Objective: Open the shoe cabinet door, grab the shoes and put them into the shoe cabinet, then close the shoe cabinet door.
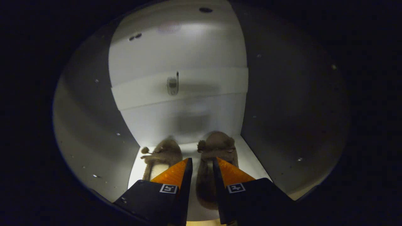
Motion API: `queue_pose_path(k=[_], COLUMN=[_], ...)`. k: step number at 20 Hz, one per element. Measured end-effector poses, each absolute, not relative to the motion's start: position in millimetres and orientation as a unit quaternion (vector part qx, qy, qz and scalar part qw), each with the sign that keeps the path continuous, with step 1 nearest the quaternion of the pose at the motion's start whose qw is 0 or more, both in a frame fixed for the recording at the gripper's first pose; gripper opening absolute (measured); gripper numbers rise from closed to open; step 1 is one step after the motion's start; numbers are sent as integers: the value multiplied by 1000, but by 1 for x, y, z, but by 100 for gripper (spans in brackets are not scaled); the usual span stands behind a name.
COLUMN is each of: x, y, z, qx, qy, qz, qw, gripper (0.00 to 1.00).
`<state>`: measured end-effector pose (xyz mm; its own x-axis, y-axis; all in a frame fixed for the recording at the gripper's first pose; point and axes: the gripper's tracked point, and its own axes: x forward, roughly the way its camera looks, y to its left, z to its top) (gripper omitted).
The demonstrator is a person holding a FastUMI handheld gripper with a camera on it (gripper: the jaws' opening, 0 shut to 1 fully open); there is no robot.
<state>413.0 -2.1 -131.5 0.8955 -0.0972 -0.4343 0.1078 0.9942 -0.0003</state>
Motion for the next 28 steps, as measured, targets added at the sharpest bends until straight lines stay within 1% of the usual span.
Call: queue_pose_path(k=[3, 4, 6, 7, 9, 12, 14, 16, 19, 25, 28], x=[368, 350, 315, 297, 262, 208, 176, 142, 96, 10, -28], y=[13, 18, 29, 34, 43, 45, 44, 40, 33, -12, -57], z=[-79, -65, -44, -33, -17, 0, 7, 15, 26, 19, 17], qx=[22, 21, 13, 10, 9, -1, -8, -10, -11, 13, 27], qy=[161, 145, 119, 109, 89, 71, 58, 46, 27, 39, 34], qz=[-42, -38, -32, -29, -25, -19, -19, -23, -26, -72, -121], qw=[986, 989, 992, 994, 996, 997, 998, 999, 999, 997, 992], gripper=[43, 45, 56, 58, 56, 94, 93, 100, 99, 98, 98])
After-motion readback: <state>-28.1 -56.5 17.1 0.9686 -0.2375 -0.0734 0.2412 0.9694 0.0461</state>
